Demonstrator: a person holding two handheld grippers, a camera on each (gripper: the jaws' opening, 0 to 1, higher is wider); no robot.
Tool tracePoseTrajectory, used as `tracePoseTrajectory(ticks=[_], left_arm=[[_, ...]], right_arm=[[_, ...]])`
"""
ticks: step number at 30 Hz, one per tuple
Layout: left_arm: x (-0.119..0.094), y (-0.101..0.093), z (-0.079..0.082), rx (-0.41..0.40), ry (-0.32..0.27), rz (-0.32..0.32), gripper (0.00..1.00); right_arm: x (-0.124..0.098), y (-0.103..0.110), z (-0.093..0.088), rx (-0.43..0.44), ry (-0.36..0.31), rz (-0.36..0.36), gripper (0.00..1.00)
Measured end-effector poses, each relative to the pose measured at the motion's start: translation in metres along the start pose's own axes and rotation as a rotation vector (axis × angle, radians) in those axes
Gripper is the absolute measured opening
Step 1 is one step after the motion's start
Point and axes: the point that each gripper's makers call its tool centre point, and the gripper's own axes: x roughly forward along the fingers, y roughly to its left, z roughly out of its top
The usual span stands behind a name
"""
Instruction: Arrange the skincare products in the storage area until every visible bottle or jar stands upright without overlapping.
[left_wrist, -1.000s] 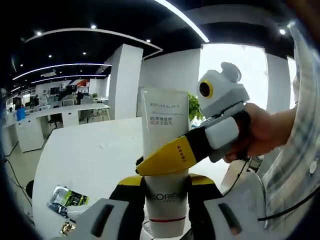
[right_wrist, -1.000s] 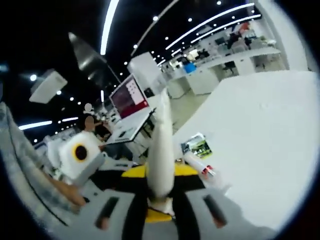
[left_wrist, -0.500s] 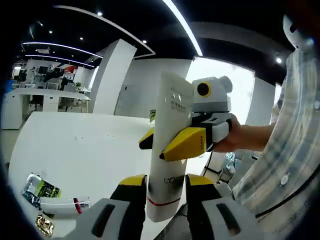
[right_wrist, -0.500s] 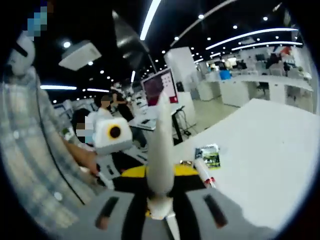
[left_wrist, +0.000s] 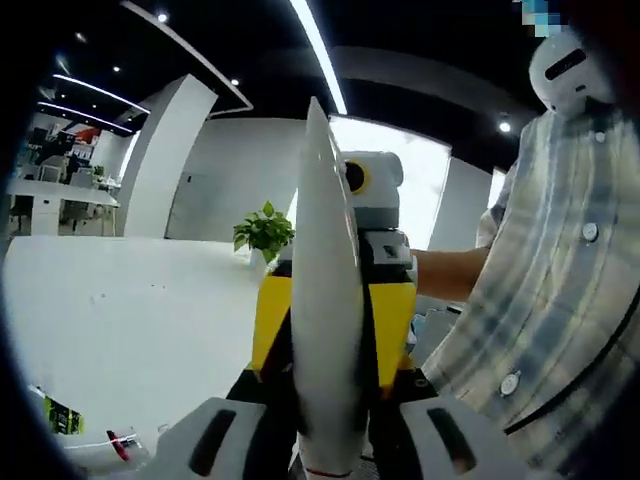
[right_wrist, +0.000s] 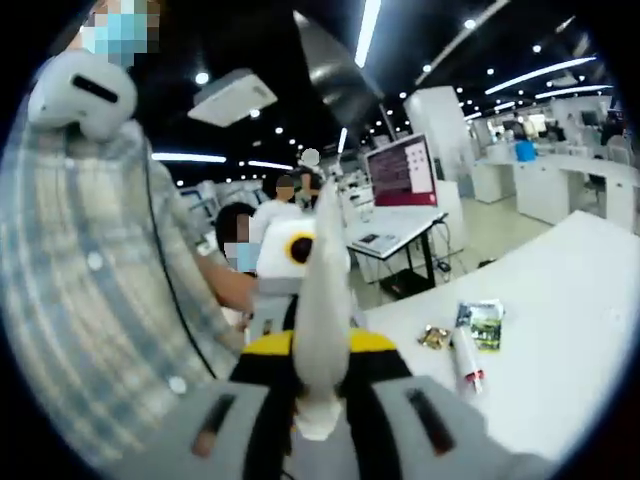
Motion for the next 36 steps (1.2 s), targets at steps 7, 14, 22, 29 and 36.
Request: tracePoseTrajectory(ticks=[7,14,22,29,36], left_arm=[[-0.005,0.019,0.008,-0.006,-0.052,0.118,0.20],[-0.017,0.054,0.016,-0.046,-0.108,0.300,0.19],[-0.030,0.090,-0.009,-0.031,0.054,0.533,0.19],[-0.021,0.088,-0.015,0.048,0.113,0.566,0.19],[-0.022,0.088,-0.018,0.088,0.130,0.571,0.20]], right_arm=[[0.001,-0.017,0.006,0.042,-0.041,-0.104,0.21],[-0.003,-0.050,0.020,0.168,-0.144,-0.295,0.26],[-0.016,-0.078,0.022,0.305,-0.221,-0.485,0.36],[-0.010,-0.085,0.018,0.323,-0.205,-0.563,0.39],[-0.013,-0.083,0.013,0.316,-0.217,-0.582,0.33]])
